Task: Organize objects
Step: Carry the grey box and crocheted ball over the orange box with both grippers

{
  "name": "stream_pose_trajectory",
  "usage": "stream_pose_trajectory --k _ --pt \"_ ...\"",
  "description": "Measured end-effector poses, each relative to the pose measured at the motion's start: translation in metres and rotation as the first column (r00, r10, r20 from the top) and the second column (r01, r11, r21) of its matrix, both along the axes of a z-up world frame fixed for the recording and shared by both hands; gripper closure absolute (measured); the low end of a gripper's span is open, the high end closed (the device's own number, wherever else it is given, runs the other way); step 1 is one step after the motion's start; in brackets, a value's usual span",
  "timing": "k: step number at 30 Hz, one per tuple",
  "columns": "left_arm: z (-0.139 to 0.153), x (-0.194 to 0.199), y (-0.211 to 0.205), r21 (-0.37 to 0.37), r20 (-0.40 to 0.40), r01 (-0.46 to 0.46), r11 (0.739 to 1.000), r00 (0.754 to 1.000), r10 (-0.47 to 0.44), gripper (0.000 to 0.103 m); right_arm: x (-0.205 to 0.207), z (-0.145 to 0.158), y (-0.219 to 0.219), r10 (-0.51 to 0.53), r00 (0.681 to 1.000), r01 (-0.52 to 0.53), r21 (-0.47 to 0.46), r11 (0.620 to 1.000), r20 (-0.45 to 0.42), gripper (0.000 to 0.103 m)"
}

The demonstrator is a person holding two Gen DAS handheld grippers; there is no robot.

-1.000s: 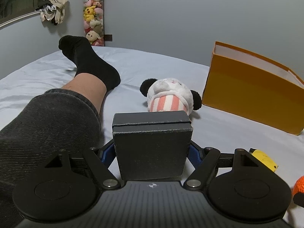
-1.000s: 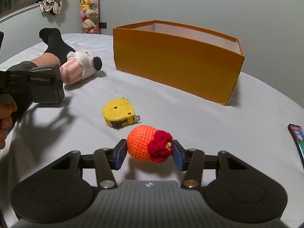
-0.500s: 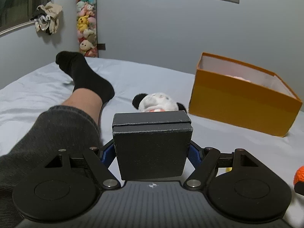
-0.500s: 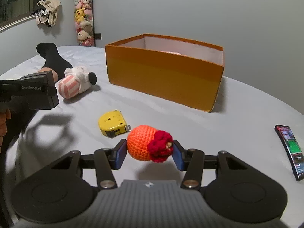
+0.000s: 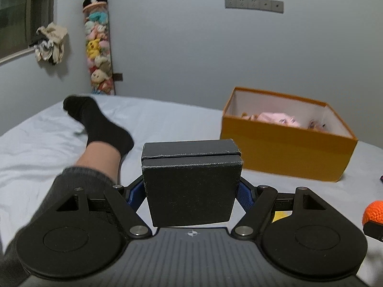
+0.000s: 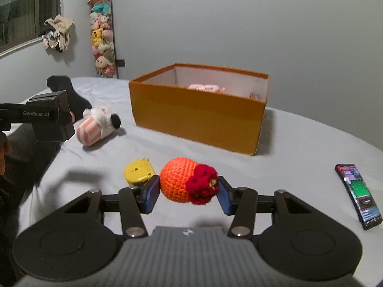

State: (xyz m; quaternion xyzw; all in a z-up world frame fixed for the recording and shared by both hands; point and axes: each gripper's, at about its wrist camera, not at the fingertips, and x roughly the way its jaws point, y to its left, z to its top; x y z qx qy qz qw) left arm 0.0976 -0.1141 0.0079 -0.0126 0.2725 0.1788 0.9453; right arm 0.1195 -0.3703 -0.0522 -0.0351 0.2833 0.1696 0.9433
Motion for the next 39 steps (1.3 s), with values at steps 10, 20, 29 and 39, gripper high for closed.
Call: stream_pose_trajectory --k 10,20,29,39 --pt "0.034 0.016 -0.030 0.043 0.058 0.100 0.994 0.993 -0.102 0.016 0.008 0.032 -0.021 -0.042 0.996 0.040 0.021 0.999 0.081 0.050" --pt "0.043 0.055 -0.052 0.050 0.052 0.209 0.977 0.976 -0.212 0.016 0.034 0.047 -0.032 -0.064 0.991 0.062 0.022 0.998 0.121 0.050" --pt "0.043 0.097 -0.065 0.033 0.028 0.288 0.957 0.957 -0.289 0.016 0.064 0.048 -0.026 -0.059 0.989 0.058 0.010 0.998 0.136 0.050" --pt "0.050 0.164 -0.063 -0.064 -0.024 0.357 0.932 0.933 -0.359 0.016 0.107 0.042 -0.017 -0.053 0.988 0.055 -0.010 0.998 0.143 0.050"
